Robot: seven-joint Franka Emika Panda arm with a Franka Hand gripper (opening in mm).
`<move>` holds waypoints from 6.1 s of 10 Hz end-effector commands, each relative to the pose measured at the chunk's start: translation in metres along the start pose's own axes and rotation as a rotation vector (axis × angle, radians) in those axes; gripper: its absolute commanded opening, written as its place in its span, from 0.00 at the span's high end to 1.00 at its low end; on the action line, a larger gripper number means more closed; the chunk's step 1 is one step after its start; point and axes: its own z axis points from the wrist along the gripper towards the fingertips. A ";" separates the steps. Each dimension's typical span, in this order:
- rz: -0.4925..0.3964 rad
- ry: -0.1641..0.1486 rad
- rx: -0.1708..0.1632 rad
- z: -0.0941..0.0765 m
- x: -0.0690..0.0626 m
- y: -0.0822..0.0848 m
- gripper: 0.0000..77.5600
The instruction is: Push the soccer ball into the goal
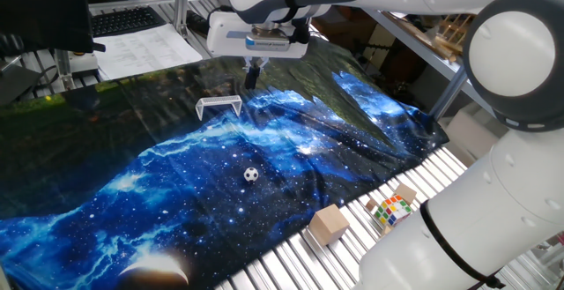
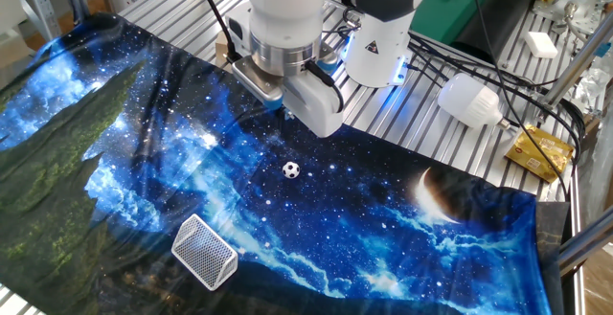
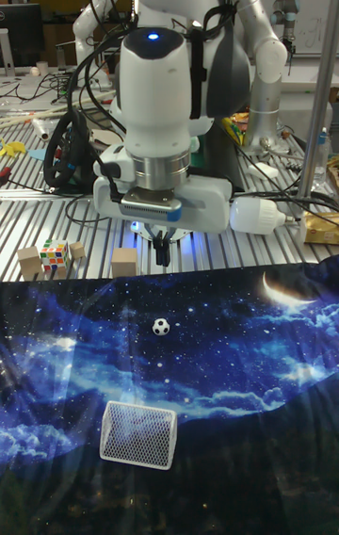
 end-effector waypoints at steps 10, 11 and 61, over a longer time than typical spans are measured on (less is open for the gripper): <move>0.059 -0.026 0.003 -0.001 -0.001 0.000 1.00; 0.055 -0.022 0.003 -0.001 -0.001 0.000 1.00; -0.044 -0.032 0.016 0.170 0.097 0.000 1.00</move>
